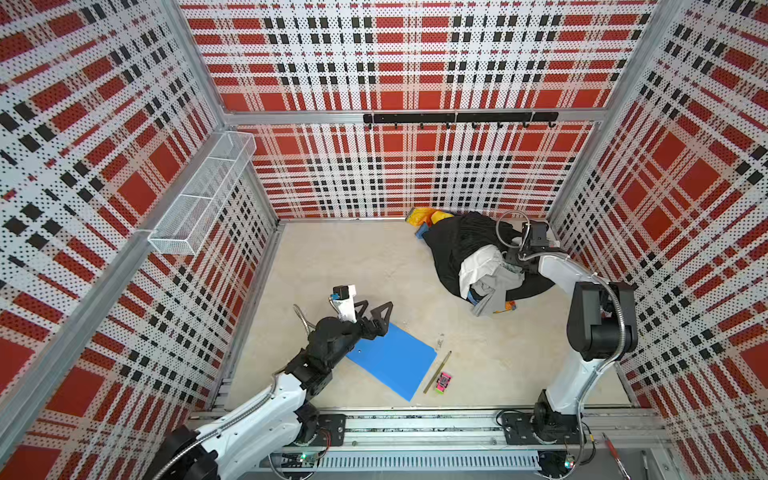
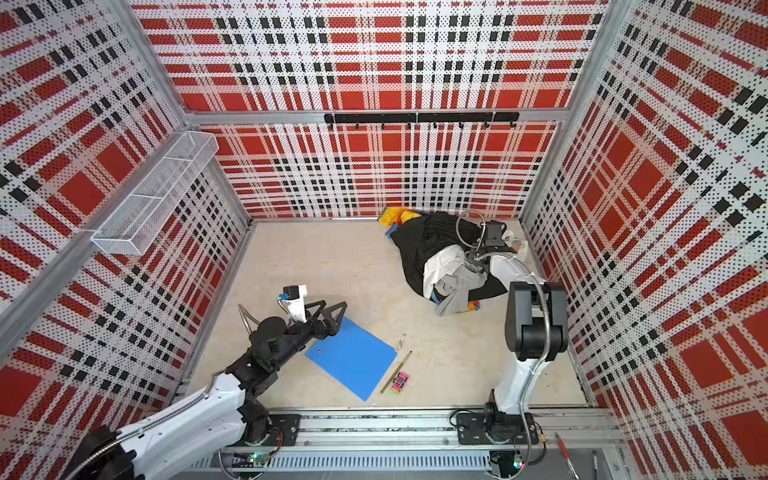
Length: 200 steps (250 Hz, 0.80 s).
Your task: Pick out a specific cloth from the pile
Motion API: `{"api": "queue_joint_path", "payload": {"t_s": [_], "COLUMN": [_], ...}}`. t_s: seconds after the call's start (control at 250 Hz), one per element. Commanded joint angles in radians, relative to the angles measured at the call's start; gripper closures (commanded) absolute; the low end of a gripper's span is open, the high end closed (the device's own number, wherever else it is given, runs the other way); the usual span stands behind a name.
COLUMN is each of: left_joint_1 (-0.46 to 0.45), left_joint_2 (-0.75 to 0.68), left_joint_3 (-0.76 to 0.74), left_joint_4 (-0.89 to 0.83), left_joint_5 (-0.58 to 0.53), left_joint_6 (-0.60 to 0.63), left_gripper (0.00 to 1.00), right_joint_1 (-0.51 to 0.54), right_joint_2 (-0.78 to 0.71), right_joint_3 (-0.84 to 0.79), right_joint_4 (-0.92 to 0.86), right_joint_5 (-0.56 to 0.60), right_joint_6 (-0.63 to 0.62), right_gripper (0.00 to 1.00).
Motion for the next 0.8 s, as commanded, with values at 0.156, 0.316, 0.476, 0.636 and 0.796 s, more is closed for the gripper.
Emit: {"api": "queue_joint_path", "payload": {"t_s": [0.156,0.316,0.476,0.636,0.796], "left_joint_1": [0.002,0.001,-0.005,-0.006,-0.005], "left_joint_2": [0.005,0.046,0.042,0.027,-0.01], "left_joint_3": [0.027,0.051,0.05,0.035,0.02], "left_joint_4": [0.029,0.04,0.054,0.051,0.036], "left_joint_5": [0.019,0.035,0.024,0.028,0.02], "left_joint_6": [0.023,0.024,0.03,0.019,0.015], "left_gripper": [0.01,0.0,0.0,0.01,0.01], "right_joint_1": [0.007,0.063,0.206,0.339,0.441], "right_joint_2": [-0.244,-0.403,-0.45,-0.354,-0.151], "right_joint_3": [-0.061,-0.046,-0.03,0.033,0.18], "right_joint_4": [0.002,-0.023,-0.025,-0.016,-0.074], "right_joint_5": [0.088,0.034,0.026,-0.001,-0.007], "right_joint_6": [-0.043,-0.084,-0.105,-0.094,-0.104], "right_gripper": [0.5,0.21,0.19,0.3,0.39]}}
